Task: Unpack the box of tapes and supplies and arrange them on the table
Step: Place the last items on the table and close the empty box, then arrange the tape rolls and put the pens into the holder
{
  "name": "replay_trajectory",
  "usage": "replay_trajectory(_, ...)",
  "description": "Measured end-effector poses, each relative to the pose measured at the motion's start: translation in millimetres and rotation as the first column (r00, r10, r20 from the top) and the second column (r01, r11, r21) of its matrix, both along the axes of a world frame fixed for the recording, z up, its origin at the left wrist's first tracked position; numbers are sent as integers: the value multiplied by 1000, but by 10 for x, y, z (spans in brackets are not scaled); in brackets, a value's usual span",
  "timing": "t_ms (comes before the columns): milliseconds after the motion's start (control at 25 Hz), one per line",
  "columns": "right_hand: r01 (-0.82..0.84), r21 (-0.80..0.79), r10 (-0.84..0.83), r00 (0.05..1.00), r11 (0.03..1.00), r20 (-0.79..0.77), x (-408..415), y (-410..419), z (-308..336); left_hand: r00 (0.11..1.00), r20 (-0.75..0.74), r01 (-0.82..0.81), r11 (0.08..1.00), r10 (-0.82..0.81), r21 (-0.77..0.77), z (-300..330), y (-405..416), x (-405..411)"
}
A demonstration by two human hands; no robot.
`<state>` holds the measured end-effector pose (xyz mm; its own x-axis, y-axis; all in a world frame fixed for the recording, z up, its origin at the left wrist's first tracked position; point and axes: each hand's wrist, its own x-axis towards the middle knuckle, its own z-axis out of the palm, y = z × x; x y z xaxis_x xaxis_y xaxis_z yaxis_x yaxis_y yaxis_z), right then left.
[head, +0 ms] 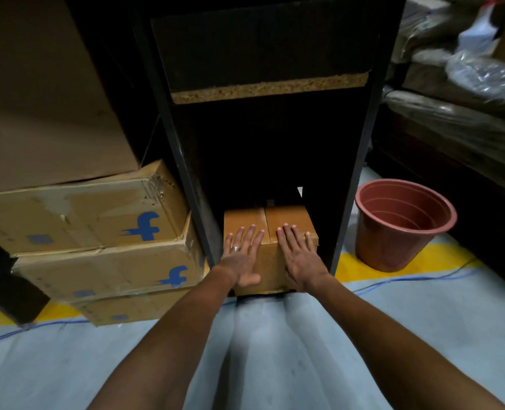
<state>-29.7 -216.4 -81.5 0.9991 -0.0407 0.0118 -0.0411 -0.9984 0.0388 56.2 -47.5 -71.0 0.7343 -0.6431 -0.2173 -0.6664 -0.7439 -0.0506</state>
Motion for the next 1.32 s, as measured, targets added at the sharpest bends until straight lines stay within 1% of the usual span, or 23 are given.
replay_trajectory(120,2,-3,-3,999,1000,-40,4,6,52,999,-23,-24,1000,25,19,75,-18,-17)
replay_trajectory(240,10,-34,-11,999,999,-33,-74,3,26,998,-9,-56,998,57,19,108,-42,-147)
replay_trajectory(440,34,-22,-35,999,999,-19,-187,32,12,994,26,-105,992,107,-64,125,-15,-286)
replay_trajectory(600,38,-2,-38,998,999,-43,-303,88,94,993,-2,-117,987,118,-111,173,44,-389)
replay_trajectory(760,54,66,-52,998,996,-24,-396,77,354,995,-21,-103,974,100,-200,452,117,-522)
replay_trajectory(840,57,131,-51,997,990,-50,-460,70,591,992,-76,-114,956,97,-272,743,204,-650)
replay_trajectory(920,53,194,-39,996,979,-75,-581,73,855,982,-155,-150,942,107,-302,1037,298,-828)
replay_trajectory(1000,43,275,-15,995,961,-101,-754,121,1228,966,-227,-190,940,127,-282,1353,388,-1021)
replay_trajectory(1160,108,436,-35,984,893,-173,-1221,352,2048,922,-352,-245,945,158,-216,2010,539,-1488)
replay_trajectory(1280,179,574,-51,971,799,-232,-1599,456,2765,873,-461,-246,959,157,-138,2699,612,-1872)
replay_trajectory(1320,185,600,-59,973,778,-223,-1696,466,3036,855,-488,-266,956,176,-121,2979,628,-1986)
